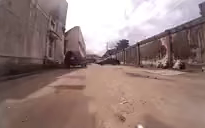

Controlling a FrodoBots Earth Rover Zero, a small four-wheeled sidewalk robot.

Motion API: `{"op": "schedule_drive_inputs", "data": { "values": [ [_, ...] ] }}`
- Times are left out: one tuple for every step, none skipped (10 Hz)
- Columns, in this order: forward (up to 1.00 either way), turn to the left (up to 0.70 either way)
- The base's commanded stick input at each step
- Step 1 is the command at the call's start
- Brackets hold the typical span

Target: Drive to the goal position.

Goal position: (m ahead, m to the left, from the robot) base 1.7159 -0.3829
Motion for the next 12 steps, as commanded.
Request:
{"op": "schedule_drive_inputs", "data": {
  "values": [
    [0.70,0.05],
    [0.70,0.05],
    [0.70,0.05],
    [0.70,0.05],
    [0.70,0.05],
    [0.70,0.05],
    [0.70,0.05],
    [0.70,0.05],
    [0.70,0.05],
    [0.70,0.05],
    [0.70,0.05],
    [0.70,0.05]
  ]
}}
